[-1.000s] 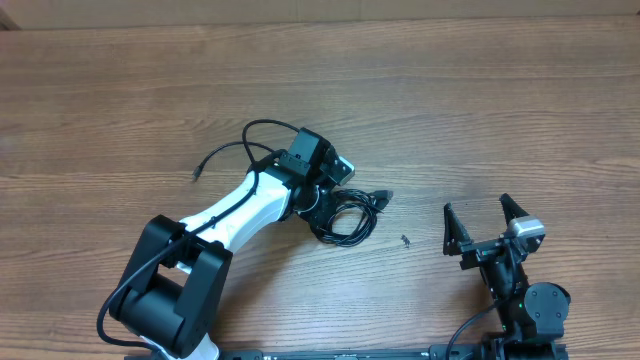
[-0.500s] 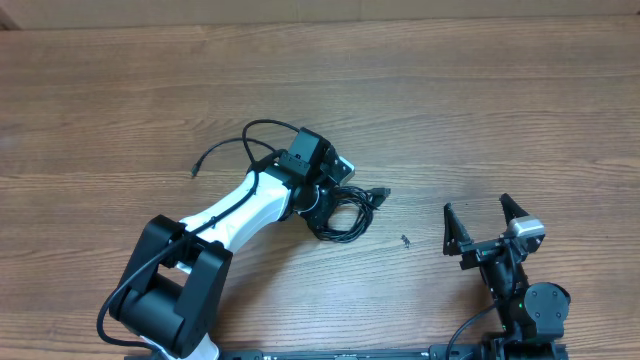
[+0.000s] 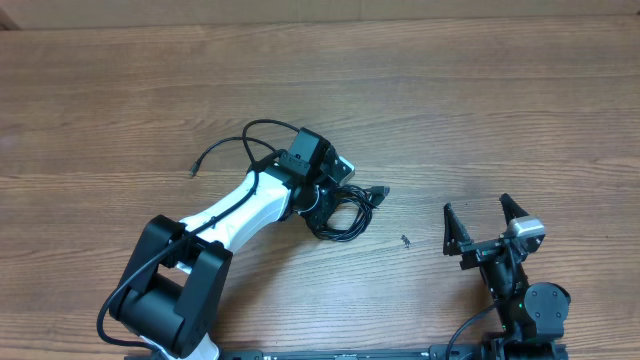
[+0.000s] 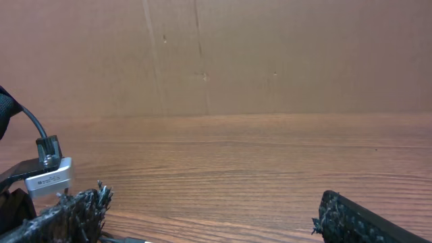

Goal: Untangle cables
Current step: 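Close the left gripper on the cable bundle, then lift the cable bundle upward with the left gripper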

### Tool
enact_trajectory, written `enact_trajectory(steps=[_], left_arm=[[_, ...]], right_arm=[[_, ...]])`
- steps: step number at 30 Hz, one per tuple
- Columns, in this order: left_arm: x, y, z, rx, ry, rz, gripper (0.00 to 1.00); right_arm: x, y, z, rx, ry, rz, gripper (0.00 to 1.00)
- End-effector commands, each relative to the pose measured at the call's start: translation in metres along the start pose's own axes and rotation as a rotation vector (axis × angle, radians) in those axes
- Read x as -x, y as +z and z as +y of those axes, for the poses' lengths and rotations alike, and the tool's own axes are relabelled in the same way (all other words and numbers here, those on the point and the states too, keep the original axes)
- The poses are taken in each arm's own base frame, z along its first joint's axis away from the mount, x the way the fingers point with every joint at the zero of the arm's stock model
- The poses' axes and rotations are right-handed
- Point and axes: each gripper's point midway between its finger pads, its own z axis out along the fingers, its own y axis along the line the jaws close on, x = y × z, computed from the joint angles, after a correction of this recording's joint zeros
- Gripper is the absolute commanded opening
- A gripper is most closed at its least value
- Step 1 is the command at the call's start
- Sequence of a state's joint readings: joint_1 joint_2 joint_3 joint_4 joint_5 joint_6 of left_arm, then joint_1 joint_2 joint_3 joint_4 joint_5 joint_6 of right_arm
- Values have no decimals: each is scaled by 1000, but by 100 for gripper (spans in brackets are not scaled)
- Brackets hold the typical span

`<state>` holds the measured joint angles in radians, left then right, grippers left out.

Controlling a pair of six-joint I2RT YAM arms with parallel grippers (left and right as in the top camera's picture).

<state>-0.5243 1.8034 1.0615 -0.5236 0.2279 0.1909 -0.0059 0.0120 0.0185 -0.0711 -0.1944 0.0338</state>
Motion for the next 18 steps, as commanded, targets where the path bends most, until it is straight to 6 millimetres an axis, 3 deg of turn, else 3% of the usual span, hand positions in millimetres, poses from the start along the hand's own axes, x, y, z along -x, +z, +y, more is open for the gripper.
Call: enact_trajectory(steps=[1, 8, 18], left_arm=[[0, 5, -1, -2, 7, 13, 4], [6, -2, -2, -3, 6, 17, 4], [47, -43, -3, 2, 12, -10, 4]], right_arm=[[-2, 0, -1, -5, 7, -4, 100], [-2, 0, -1, -5, 7, -4, 100], [-2, 0, -1, -5, 7, -4, 100]])
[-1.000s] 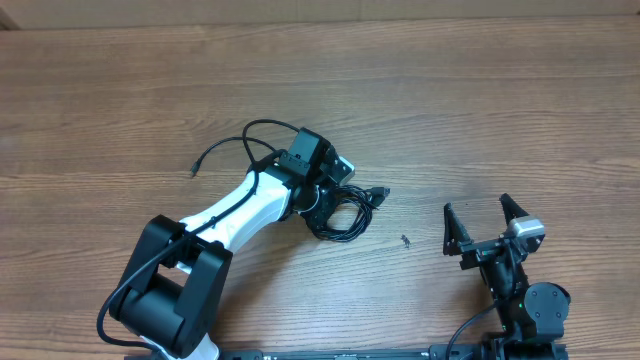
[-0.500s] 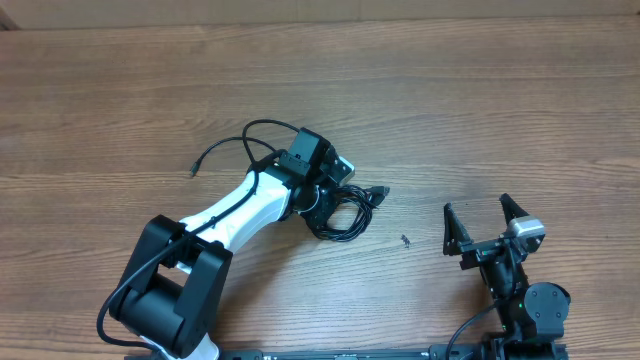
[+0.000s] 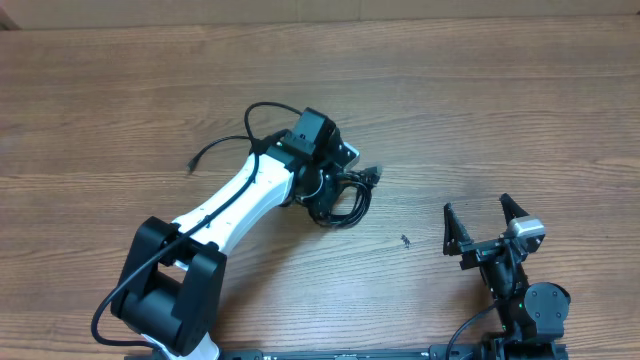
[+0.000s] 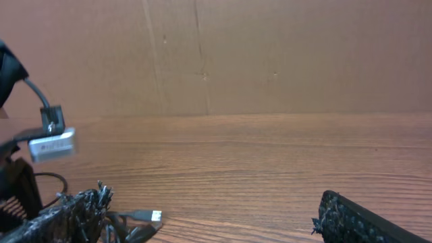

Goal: Untangle cables
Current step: 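Lift the cable bundle upward with the left gripper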

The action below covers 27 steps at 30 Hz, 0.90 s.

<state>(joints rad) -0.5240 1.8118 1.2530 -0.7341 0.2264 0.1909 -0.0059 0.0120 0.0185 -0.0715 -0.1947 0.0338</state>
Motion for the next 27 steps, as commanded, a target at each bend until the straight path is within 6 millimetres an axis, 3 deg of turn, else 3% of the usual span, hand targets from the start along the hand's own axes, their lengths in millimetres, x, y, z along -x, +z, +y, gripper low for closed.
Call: enact_trajectory(steps=[1, 3, 7, 16, 22, 27], left_arm=[[24, -14, -1, 7, 19, -42, 4], [38, -29, -2, 11, 7, -65, 4], [50, -38, -2, 14, -33, -95, 4], [53, -41, 1, 32, -90, -104, 4], [77, -72, -2, 33, -132, -155, 4], [91, -109, -8, 32, -161, -174, 4]], right_arm=[[-2, 0, -1, -5, 7, -5, 100], [-2, 0, -1, -5, 7, -5, 100], [-2, 0, -1, -5, 7, -5, 100], [-2, 0, -1, -5, 7, -5, 100], [-2, 0, -1, -5, 7, -5, 100], [-2, 0, -1, -5, 7, -5, 100]])
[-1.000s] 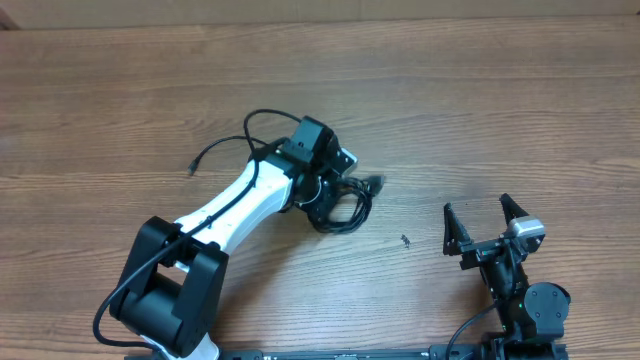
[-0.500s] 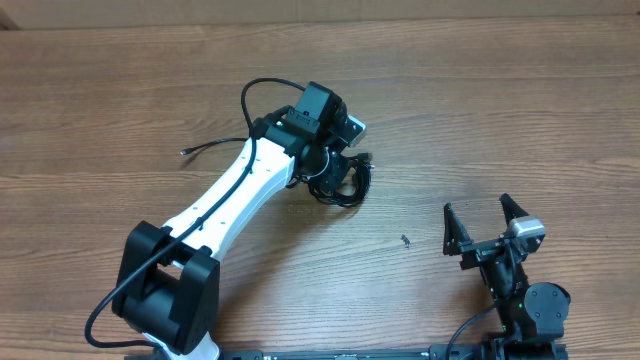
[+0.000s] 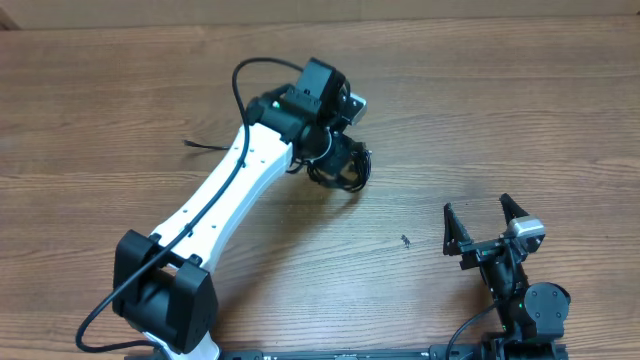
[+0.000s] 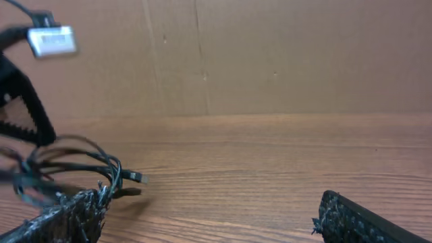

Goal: Untangle cables
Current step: 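Lift the cable bundle upward with the left gripper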

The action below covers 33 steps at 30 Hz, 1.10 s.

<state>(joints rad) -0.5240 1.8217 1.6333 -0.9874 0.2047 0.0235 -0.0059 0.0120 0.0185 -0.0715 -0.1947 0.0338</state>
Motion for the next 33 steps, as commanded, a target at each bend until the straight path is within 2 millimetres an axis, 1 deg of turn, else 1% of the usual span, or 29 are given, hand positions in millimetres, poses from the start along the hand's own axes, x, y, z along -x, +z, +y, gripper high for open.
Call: enact_trajectory(steps=[1, 4, 9, 13, 15, 17, 19, 20, 25, 30, 33], left_arm=[[24, -27, -8, -5, -20, -64, 4], [27, -41, -11, -5, -20, -63, 4], [22, -54, -14, -6, -55, -38, 4], [21, -60, -18, -20, -117, -32, 4], [23, -63, -23, -49, -122, -37, 4], [26, -66, -33, -106, -118, -44, 4], [28, -69, -41, -150, -129, -47, 4], [28, -71, -45, -175, -148, -46, 4], [29, -74, -54, -227, -225, -38, 4], [29, -76, -61, -274, -333, -18, 4], [29, -77, -66, -302, -391, -5, 4]], right_arm=[[-2, 0, -1, -5, 7, -5, 100], [-2, 0, -1, -5, 7, -5, 100], [-1, 0, -1, -6, 6, -5, 100], [-2, 0, -1, -5, 7, -5, 100], [-1, 0, -2, -10, 7, -6, 100], [-1, 0, -2, -9, 7, -7, 100], [9, 0, -1, -4, 19, -47, 100], [14, -1, 0, 2, 52, -66, 100], [33, -7, 15, 70, 67, -54, 100], [61, -27, 24, 66, 67, 8, 100], [76, -34, 28, 71, 119, 15, 100]])
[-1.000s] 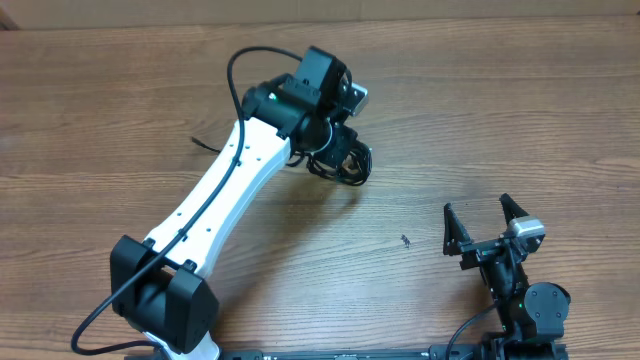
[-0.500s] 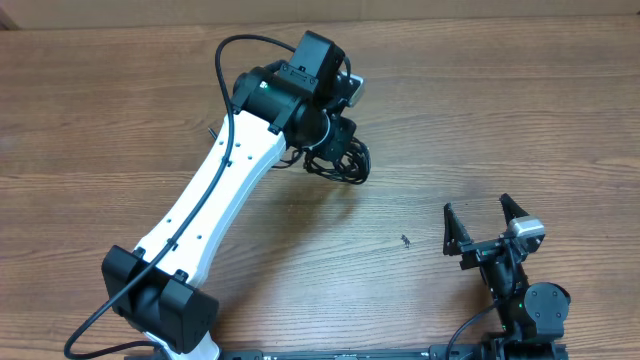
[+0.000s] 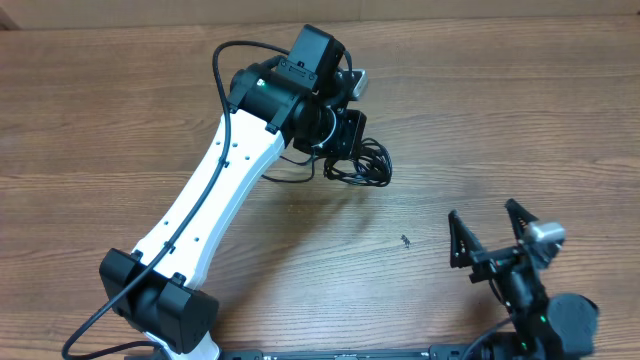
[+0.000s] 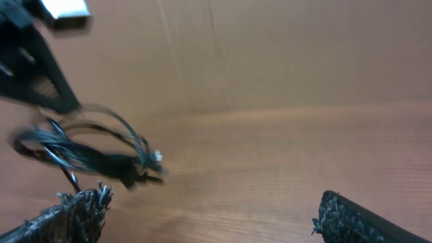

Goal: Untangle cables
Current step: 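Lift the cable bundle upward with the left gripper, then move the right gripper toward the hanging cables below the left gripper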

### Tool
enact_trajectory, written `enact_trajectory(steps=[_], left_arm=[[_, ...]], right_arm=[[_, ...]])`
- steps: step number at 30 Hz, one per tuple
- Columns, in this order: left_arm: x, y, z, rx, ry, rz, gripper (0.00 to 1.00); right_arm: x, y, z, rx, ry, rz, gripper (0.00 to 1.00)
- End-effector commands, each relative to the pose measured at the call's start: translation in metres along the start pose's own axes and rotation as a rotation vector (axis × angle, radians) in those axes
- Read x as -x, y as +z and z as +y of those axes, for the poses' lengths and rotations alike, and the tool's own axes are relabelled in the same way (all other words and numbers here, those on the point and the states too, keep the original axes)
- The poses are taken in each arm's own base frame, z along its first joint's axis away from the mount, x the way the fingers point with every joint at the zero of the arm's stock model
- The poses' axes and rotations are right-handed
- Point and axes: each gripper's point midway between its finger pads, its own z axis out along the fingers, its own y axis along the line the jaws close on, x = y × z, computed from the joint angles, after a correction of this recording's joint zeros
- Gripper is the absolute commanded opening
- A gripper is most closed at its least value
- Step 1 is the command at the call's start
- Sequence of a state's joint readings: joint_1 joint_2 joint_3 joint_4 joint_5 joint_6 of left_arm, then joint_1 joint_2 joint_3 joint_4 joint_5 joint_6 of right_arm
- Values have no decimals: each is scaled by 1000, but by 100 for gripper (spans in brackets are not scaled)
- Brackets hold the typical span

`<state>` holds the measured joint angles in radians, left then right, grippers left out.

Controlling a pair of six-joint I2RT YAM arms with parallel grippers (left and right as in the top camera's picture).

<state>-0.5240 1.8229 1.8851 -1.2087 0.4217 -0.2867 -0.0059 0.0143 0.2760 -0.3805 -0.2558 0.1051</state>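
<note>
A tangled bundle of thin black cables (image 3: 362,165) hangs from my left gripper (image 3: 343,132), which is shut on its top, over the far middle of the table. One strand (image 3: 290,178) trails left from the bundle under the white arm. In the right wrist view the same bundle (image 4: 81,152) shows blurred at the left, a plug (image 4: 152,159) sticking out to the right, the left gripper's fingers (image 4: 40,84) above it. My right gripper (image 3: 490,235) stands open near the front right, nothing between its fingers (image 4: 75,214).
The wooden table (image 3: 520,110) runs to a brown cardboard wall (image 4: 304,47) at the back. A small dark speck (image 3: 404,241) lies on the wood left of the right gripper. The left arm's white links (image 3: 215,200) cross the table's middle left.
My left gripper now holds the bundle farther right, with the arm swung back. The loose end at the left has been drawn in under the arm. The right arm has shifted slightly, its view blurred.
My left gripper was down on the cable pile mid-table, one end lying out to the left. At each later moment it held the bundle farther toward the back. Now the bundle dangles from it. The right gripper stayed open at the front right, shifting only now.
</note>
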Motion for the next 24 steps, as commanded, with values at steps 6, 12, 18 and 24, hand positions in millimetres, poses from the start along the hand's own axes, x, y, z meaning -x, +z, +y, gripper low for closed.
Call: enact_trajectory(steps=[6, 12, 18, 24], left_arm=[[-4, -12, -41, -196, -141, 40, 4], [-6, -14, -50, -251, -207, 69, 4], [-6, -14, -51, -247, -393, 94, 4], [-5, -14, -52, -249, -481, 103, 4]], right_arm=[[45, -11, 32, 119, 98, 26, 100], [34, 6, 36, 138, 178, 242, 100], [24, 19, 46, 216, 136, 473, 100], [18, 35, 43, 212, 196, 629, 100]])
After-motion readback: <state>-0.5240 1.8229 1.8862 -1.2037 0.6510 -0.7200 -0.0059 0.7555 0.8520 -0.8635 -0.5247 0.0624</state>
